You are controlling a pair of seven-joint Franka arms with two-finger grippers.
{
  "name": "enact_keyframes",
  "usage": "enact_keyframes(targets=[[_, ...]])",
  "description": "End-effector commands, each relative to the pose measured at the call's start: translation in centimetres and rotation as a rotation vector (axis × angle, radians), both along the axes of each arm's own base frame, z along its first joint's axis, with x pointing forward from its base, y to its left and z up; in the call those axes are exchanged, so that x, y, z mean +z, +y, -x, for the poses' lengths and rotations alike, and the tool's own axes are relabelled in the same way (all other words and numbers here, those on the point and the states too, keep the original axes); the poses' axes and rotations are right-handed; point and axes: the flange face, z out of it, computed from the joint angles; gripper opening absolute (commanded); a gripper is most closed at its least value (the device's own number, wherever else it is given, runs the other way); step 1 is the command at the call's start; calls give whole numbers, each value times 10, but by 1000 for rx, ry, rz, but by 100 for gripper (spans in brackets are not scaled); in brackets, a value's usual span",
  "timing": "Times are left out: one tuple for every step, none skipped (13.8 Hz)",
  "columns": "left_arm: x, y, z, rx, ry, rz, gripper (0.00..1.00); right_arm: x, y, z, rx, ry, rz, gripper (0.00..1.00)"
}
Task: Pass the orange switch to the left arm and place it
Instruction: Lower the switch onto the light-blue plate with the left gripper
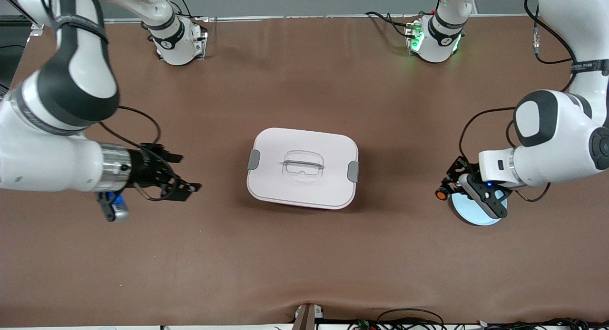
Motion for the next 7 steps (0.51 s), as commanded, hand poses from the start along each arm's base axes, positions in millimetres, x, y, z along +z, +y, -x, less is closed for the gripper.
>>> enact_keyframes(targets=[[-21, 14, -10, -140, -37, -63, 0, 13, -27, 14, 153, -12, 71, 100], [-30, 23, -12, -194, -45, -77, 0, 15, -40, 16, 192, -13, 82, 100], [-36, 37, -14, -238, -61, -86, 0, 17, -55, 17, 233, -17, 94, 100], [-47, 46, -15, -295, -65, -102, 0, 22, -69, 20, 279, -22, 113, 100], [-55, 51, -17, -360, -79, -133, 0, 22, -79, 23, 330, -16, 130, 100], [-62, 62, -19, -414, -95, -162, 0, 20, -91, 24, 388, -8, 148, 100], [-69, 70, -20, -451, -102, -172, 0, 19, -110, 24, 453, -15, 144, 100]])
